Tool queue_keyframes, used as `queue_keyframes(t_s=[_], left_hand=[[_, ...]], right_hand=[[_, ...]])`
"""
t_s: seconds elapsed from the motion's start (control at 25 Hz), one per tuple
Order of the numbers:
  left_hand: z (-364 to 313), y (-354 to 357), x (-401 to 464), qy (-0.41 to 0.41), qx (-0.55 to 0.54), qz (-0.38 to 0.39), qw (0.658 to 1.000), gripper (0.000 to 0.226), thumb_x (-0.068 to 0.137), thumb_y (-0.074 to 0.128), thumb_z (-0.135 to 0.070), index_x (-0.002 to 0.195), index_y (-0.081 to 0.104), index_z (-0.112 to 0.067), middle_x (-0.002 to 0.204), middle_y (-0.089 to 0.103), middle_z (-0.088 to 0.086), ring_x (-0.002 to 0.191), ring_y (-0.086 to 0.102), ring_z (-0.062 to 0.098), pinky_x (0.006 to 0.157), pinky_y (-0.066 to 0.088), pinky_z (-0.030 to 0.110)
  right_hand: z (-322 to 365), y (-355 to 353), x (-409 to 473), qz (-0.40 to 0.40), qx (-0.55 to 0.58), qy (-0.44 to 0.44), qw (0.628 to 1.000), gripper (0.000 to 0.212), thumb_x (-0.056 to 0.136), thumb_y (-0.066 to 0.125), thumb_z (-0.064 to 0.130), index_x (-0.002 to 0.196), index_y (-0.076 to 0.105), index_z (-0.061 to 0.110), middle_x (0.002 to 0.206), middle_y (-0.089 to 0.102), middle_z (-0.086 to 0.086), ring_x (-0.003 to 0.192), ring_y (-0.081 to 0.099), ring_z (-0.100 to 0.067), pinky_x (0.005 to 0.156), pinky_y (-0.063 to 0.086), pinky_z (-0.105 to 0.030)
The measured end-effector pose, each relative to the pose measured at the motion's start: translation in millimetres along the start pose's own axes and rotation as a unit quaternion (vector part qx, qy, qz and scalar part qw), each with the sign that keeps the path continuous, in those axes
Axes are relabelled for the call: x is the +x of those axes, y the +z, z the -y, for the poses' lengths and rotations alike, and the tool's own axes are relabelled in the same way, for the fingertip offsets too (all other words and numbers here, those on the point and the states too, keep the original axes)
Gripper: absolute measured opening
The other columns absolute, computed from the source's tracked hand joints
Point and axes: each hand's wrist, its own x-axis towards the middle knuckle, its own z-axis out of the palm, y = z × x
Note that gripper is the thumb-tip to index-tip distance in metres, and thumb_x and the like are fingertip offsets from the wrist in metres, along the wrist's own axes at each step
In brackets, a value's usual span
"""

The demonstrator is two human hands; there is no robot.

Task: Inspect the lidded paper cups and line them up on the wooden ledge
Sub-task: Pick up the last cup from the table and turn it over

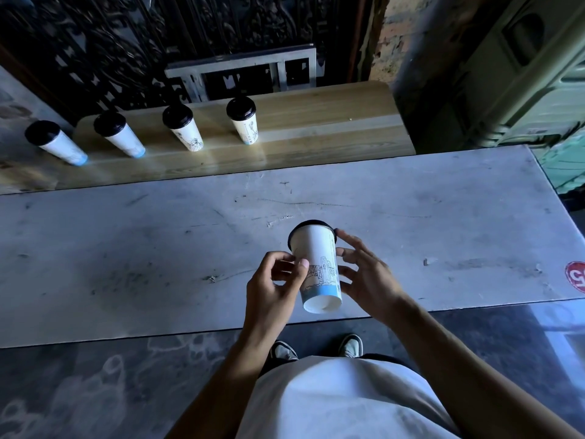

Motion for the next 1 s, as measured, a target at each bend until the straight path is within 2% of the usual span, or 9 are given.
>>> queue_keyframes(t_s=[0.12, 0.24, 0.44, 0.56, 0.64, 0.72, 0.8, 0.88, 1.0], left_hand=[[1.3, 0.0, -0.9, -0.009, -0.012, 0.010, 1.000, 0.038, 0.079, 0.068, -0.060, 0.094, 0.067, -0.025, 0.088, 0.076, -0.012, 0.086, 0.073, 0.012, 0.079, 0.062, 0.055], [0.0, 0.4, -1.2, -0.015, -0.017, 0.015, 1.000, 0.035, 0.079, 0.065, -0.058, 0.094, 0.068, -0.026, 0.086, 0.076, -0.015, 0.079, 0.072, 0.006, 0.075, 0.063, 0.053], [-1.1, -0.7, 2.5, -0.043, -0.029, 0.012, 0.999, 0.025, 0.085, 0.064, -0.041, 0.102, 0.071, -0.024, 0.085, 0.078, -0.004, 0.075, 0.071, 0.014, 0.076, 0.063, 0.053], [-1.6, -1.6, 1.5, -0.040, -0.024, 0.013, 0.999, 0.030, 0.094, 0.060, -0.022, 0.119, 0.062, -0.038, 0.074, 0.073, 0.002, 0.069, 0.066, 0.012, 0.073, 0.060, 0.034], [-1.6, -1.9, 0.4, -0.028, -0.007, 0.014, 0.999, 0.045, 0.097, 0.054, -0.012, 0.116, 0.057, -0.053, 0.071, 0.066, 0.011, 0.062, 0.056, 0.011, 0.060, 0.048, 0.023], [-0.6, -1.7, 0.7, -0.025, 0.013, 0.016, 0.999, 0.048, 0.098, 0.051, -0.009, 0.114, 0.059, -0.054, 0.076, 0.065, 0.014, 0.061, 0.054, 0.014, 0.055, 0.041, 0.020], [0.3, -1.7, 0.6, -0.023, 0.022, 0.020, 0.999, 0.046, 0.099, 0.050, -0.009, 0.119, 0.062, -0.049, 0.080, 0.069, 0.004, 0.068, 0.058, 0.013, 0.057, 0.043, 0.017], [1.4, -1.3, 0.8, -0.017, 0.017, 0.027, 0.999, 0.046, 0.099, 0.049, -0.005, 0.123, 0.064, -0.041, 0.099, 0.072, -0.002, 0.084, 0.065, 0.012, 0.069, 0.050, 0.019], [1.0, -0.3, 1.5, 0.018, 0.017, 0.016, 1.000, 0.056, 0.093, 0.049, 0.008, 0.121, 0.065, -0.039, 0.123, 0.063, 0.004, 0.099, 0.066, 0.021, 0.085, 0.057, 0.039]], right_hand=[[1.2, -2.6, 1.7, 0.011, -0.015, -0.024, 1.000, 0.063, 0.086, 0.046, -0.010, 0.122, 0.072, 0.033, 0.098, 0.070, -0.001, 0.081, 0.069, -0.019, 0.070, 0.057, -0.037], [0.0, -3.2, 2.9, 0.004, -0.030, -0.049, 0.998, 0.069, 0.086, 0.045, -0.019, 0.122, 0.073, 0.034, 0.103, 0.069, -0.003, 0.085, 0.069, -0.023, 0.074, 0.054, -0.042], [-2.1, -1.7, 1.6, 0.009, -0.002, -0.038, 0.999, 0.060, 0.084, 0.059, -0.010, 0.138, 0.058, 0.017, 0.105, 0.074, -0.010, 0.088, 0.071, -0.024, 0.076, 0.059, -0.038], [-0.9, -1.6, -0.8, 0.034, 0.019, -0.018, 0.999, 0.056, 0.080, 0.068, 0.004, 0.134, 0.063, 0.019, 0.114, 0.073, -0.018, 0.093, 0.072, -0.027, 0.078, 0.060, -0.039], [-0.6, -2.6, -2.2, 0.057, 0.020, -0.010, 0.998, 0.055, 0.080, 0.072, 0.007, 0.133, 0.066, 0.023, 0.117, 0.073, -0.018, 0.093, 0.072, -0.028, 0.077, 0.059, -0.039], [-0.9, -4.0, -3.1, 0.078, 0.018, -0.006, 0.997, 0.055, 0.082, 0.072, 0.010, 0.133, 0.066, 0.029, 0.116, 0.074, -0.015, 0.091, 0.072, -0.025, 0.075, 0.059, -0.039], [-0.7, -5.0, -3.4, 0.090, 0.011, -0.005, 0.996, 0.054, 0.086, 0.069, 0.010, 0.135, 0.064, 0.032, 0.113, 0.074, -0.013, 0.089, 0.072, -0.024, 0.074, 0.059, -0.040], [-0.4, -4.9, -3.0, 0.088, 0.002, -0.003, 0.996, 0.052, 0.089, 0.067, 0.010, 0.136, 0.063, 0.032, 0.107, 0.074, -0.012, 0.086, 0.070, -0.025, 0.073, 0.059, -0.040], [-0.6, -4.4, -1.3, 0.070, -0.007, -0.004, 0.997, 0.051, 0.087, 0.067, 0.011, 0.134, 0.064, 0.029, 0.093, 0.070, -0.009, 0.079, 0.065, -0.025, 0.071, 0.058, -0.039]])
